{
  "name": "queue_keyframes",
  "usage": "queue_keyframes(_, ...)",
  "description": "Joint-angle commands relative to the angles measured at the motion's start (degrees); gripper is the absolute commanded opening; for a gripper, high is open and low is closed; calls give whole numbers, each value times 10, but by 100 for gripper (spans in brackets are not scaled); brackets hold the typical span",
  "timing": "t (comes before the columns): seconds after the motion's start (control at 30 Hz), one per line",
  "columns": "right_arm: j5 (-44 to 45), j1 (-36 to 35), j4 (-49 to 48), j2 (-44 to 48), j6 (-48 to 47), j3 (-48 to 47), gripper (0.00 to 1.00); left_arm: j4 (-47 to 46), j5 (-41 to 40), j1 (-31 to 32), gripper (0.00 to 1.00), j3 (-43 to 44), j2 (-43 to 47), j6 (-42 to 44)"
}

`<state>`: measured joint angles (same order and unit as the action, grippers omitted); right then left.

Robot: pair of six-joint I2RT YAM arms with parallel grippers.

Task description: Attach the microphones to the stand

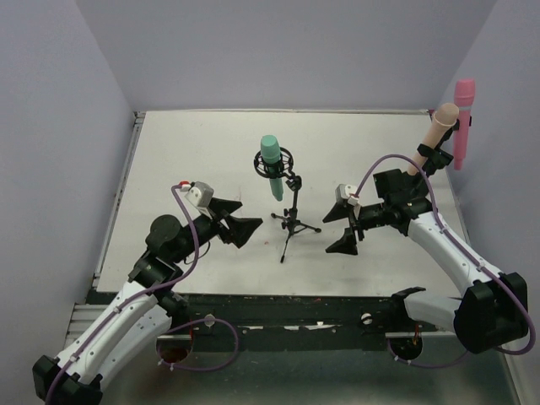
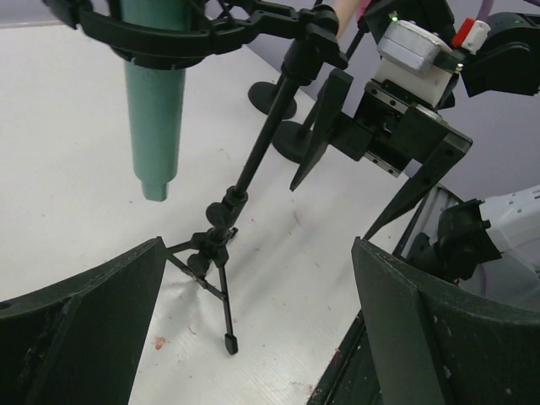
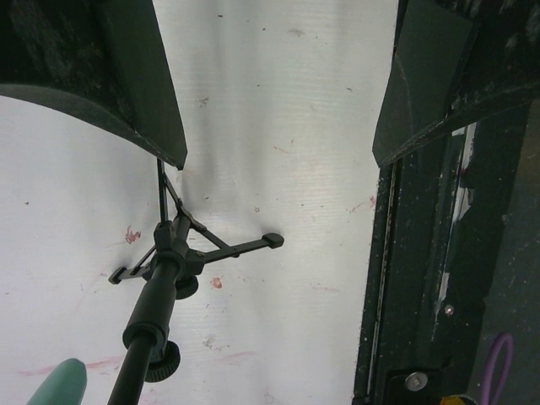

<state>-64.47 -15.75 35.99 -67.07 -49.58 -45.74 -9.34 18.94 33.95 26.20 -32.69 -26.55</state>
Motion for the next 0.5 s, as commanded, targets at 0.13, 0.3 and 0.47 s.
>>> queue_keyframes(0.13, -12, -19, -21, -37, 50, -94, 99, -25, -27, 37, 98, 15, -12, 9)
queue_keyframes(0.3, 64, -72, -124, -57, 183, -138, 96, 12, -66, 37, 98, 15, 24, 11)
queue_keyframes(0.47, 141, -114, -197, -64, 287, -153, 90, 60, -104, 37, 99, 25, 48, 18)
